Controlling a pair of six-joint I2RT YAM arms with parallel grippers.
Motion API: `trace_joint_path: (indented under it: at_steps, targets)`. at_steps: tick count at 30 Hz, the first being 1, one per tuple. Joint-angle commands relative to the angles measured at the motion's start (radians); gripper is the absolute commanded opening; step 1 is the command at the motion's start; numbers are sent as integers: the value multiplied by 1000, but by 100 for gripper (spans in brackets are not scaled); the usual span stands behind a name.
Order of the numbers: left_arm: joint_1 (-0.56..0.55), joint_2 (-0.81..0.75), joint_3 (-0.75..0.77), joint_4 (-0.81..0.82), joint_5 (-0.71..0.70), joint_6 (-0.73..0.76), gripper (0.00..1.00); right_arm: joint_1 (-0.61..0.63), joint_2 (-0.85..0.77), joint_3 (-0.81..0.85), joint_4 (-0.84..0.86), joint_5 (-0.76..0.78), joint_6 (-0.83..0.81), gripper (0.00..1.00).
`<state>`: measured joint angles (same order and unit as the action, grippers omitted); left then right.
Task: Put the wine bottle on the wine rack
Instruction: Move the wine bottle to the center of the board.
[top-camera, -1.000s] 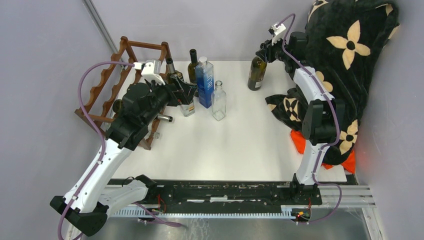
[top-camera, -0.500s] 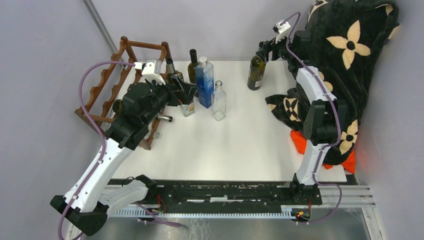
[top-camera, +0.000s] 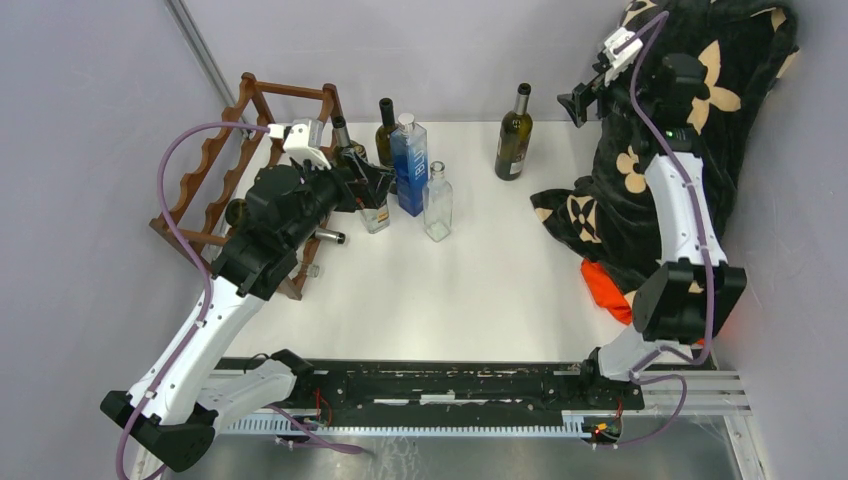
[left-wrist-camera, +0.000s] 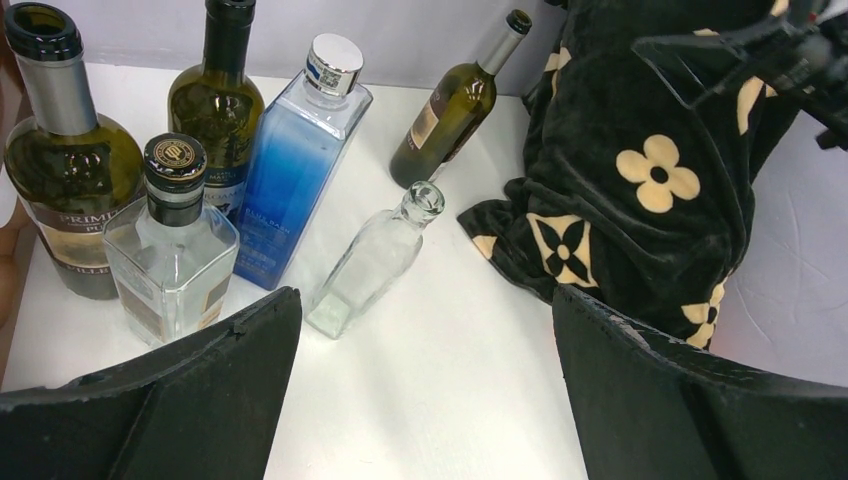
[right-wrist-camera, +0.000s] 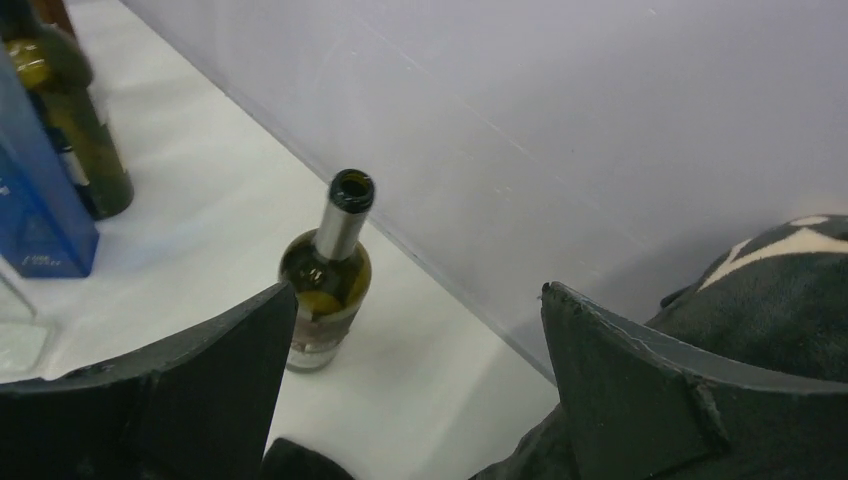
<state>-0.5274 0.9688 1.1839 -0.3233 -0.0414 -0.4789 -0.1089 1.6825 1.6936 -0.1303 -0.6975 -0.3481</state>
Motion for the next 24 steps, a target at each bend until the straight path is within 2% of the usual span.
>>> trace_joint_path:
  at_steps: [1,9,14,21,24]
  targets:
    - [5,0,23,65,23,-28,100,8,-144,-121,-49,-105,-144,98]
    - [6,18,29,72,24,-20,100,20,-287,-381,25,-391,-134,98]
    - [6,19,30,69,19,-21,100,86,-310,-450,-42,-385,-243,98]
    - [5,9,17,70,5,-26,100,224,-313,-506,-188,-338,-507,98]
    - [5,6,11,73,3,-29,100,273,-307,-519,-234,-313,-569,98]
